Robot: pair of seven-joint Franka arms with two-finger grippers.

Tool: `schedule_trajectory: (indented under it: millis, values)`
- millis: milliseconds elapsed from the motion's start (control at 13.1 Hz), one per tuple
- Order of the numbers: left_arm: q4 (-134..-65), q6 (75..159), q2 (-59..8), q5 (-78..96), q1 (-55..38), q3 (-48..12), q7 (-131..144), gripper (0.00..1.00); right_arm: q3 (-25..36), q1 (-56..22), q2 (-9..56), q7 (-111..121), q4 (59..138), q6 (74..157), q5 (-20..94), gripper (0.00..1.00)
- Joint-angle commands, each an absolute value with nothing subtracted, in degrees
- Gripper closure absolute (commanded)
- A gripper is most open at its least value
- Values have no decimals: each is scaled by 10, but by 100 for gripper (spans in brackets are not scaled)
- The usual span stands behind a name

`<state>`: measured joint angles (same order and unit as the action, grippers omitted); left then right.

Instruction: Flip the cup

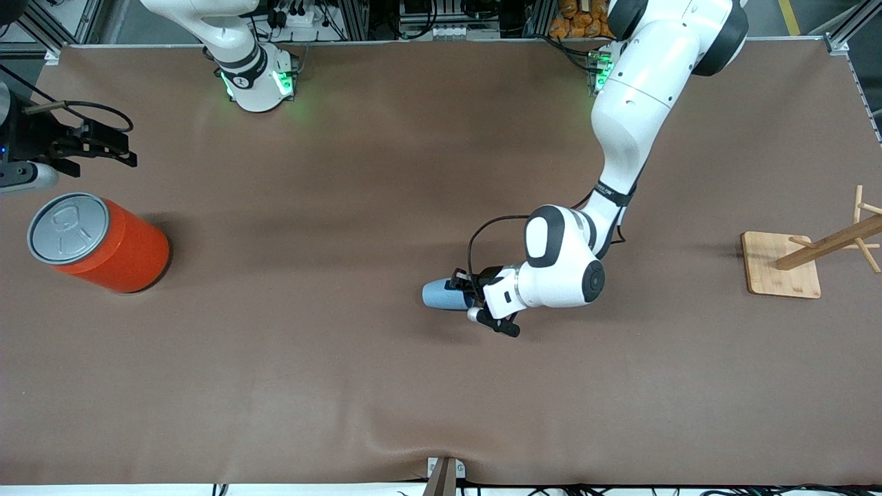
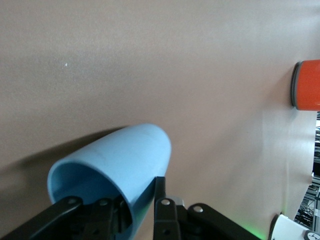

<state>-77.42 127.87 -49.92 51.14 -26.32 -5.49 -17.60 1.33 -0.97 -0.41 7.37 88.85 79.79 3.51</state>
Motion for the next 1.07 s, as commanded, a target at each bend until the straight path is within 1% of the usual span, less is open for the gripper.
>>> schedule_trajectory:
  millis: [0, 153, 382, 612, 841, 994]
  values:
    - [-780, 1246, -454, 501, -249, -46, -140, 100, 8, 1, -15, 62, 889, 791, 25, 0]
    - [-783, 1224, -415, 470, -227, -43, -91, 100, 17, 5, -15, 61, 889, 790, 25, 0]
    - [-783, 1189, -371, 285, -213, -17, -4, 100, 32, 4, -15, 61, 889, 793, 28, 0]
    - [-793, 1141, -349, 146, -172, -16, 6, 100, 35, 19, -15, 61, 890, 784, 28, 0]
    - [-849, 1128, -322, 16, -146, -12, 15, 100, 35, 20, -12, 62, 902, 780, 28, 0]
    - [-894, 1130, -304, -25, -125, -12, 16, 100, 35, 24, -11, 62, 904, 778, 27, 0]
